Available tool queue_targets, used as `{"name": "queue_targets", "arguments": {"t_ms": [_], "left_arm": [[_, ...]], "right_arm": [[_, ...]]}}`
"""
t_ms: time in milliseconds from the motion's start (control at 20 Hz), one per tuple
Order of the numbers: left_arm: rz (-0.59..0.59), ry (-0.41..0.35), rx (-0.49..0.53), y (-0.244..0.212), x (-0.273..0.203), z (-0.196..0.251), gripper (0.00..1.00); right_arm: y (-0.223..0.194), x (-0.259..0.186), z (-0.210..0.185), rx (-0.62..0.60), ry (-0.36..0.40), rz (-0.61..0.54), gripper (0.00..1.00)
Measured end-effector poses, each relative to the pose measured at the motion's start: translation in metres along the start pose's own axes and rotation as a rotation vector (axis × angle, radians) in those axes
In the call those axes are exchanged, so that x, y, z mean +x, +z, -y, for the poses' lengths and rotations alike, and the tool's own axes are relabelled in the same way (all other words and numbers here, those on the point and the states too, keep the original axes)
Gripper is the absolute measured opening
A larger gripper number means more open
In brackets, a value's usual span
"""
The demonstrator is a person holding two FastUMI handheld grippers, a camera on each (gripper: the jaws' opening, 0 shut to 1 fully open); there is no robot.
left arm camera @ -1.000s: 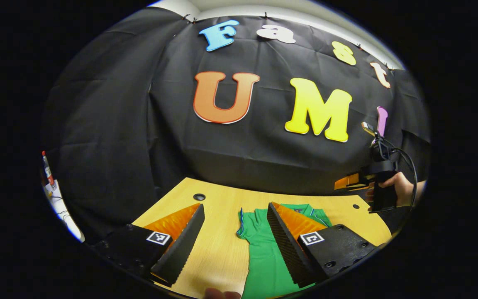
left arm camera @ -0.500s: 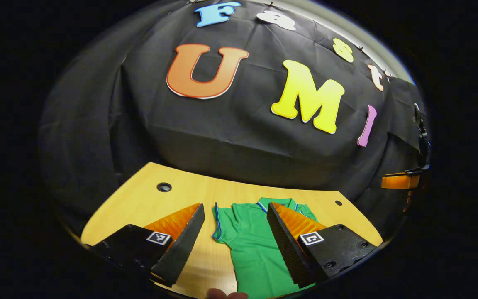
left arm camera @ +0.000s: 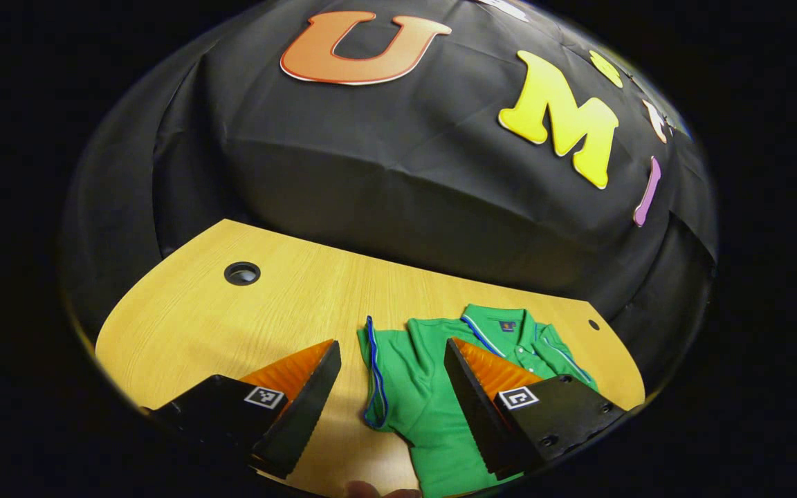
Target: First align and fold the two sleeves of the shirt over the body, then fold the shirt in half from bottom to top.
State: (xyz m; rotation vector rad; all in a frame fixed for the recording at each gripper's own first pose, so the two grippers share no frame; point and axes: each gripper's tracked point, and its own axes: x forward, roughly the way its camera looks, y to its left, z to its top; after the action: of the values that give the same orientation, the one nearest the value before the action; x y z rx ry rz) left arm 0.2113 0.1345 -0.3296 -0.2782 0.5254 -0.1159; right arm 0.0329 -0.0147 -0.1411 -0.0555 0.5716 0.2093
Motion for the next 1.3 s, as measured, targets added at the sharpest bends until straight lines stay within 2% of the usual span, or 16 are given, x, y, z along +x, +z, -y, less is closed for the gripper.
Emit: {"name": "queue_targets", "arguments": {"t_ms": [150, 350, 450, 500, 550, 750, 800, 850, 900, 950, 1100, 1150, 1300], "left_arm": [[-0.048, 0.010, 0.020, -0.014, 0.027, -0.010, 0.96], [-0.068, 0.037, -0.003, -0.019, 0.052, -0.022, 0.95], [-0.101, 0.022, -0.001, -0.027, 0.057, -0.021, 0.93], [-0.109, 0.015, 0.010, -0.029, 0.060, -0.019, 0.97], [-0.117, 0.013, 0.023, -0.031, 0.062, -0.018, 0.85], [-0.165, 0.017, 0.050, -0.039, 0.068, -0.017, 0.64], [-0.163, 0.034, 0.048, -0.039, 0.066, -0.020, 0.56], [-0.163, 0.043, 0.049, -0.040, 0.070, -0.023, 0.30], [-0.173, 0.050, 0.049, -0.040, 0.063, -0.024, 0.16], [-0.169, 0.045, 0.046, -0.040, 0.064, -0.024, 0.21], [-0.168, -0.030, -0.009, -0.040, 0.061, -0.009, 0.06], [-0.164, -0.038, -0.018, -0.037, 0.059, -0.006, 0.05], [-0.135, -0.002, 0.019, -0.020, 0.052, -0.006, 0.03]], "right_arm": [[-0.014, 0.002, 0.005, 0.010, -0.019, -0.035, 0.90], [-0.019, 0.004, 0.011, 0.040, -0.039, -0.061, 0.90], [-0.020, 0.008, 0.016, 0.064, -0.053, -0.062, 0.90], [-0.020, 0.008, 0.017, 0.078, -0.058, -0.063, 0.90], [-0.020, 0.009, 0.019, 0.090, -0.065, -0.066, 0.90], [-0.025, 0.008, 0.024, 0.120, -0.077, -0.075, 0.90], [-0.026, 0.010, 0.024, 0.121, -0.078, -0.072, 0.90], [-0.026, 0.009, 0.025, 0.117, -0.081, -0.070, 0.90], [-0.028, 0.009, 0.026, 0.112, -0.085, -0.068, 0.90], [-0.029, 0.009, 0.028, 0.110, -0.088, -0.069, 0.90], [-0.033, 0.007, 0.029, 0.120, -0.092, -0.070, 0.90], [-0.032, 0.006, 0.030, 0.126, -0.093, -0.066, 0.90], [-0.030, 0.003, 0.040, 0.150, -0.122, -0.041, 0.90]]}}
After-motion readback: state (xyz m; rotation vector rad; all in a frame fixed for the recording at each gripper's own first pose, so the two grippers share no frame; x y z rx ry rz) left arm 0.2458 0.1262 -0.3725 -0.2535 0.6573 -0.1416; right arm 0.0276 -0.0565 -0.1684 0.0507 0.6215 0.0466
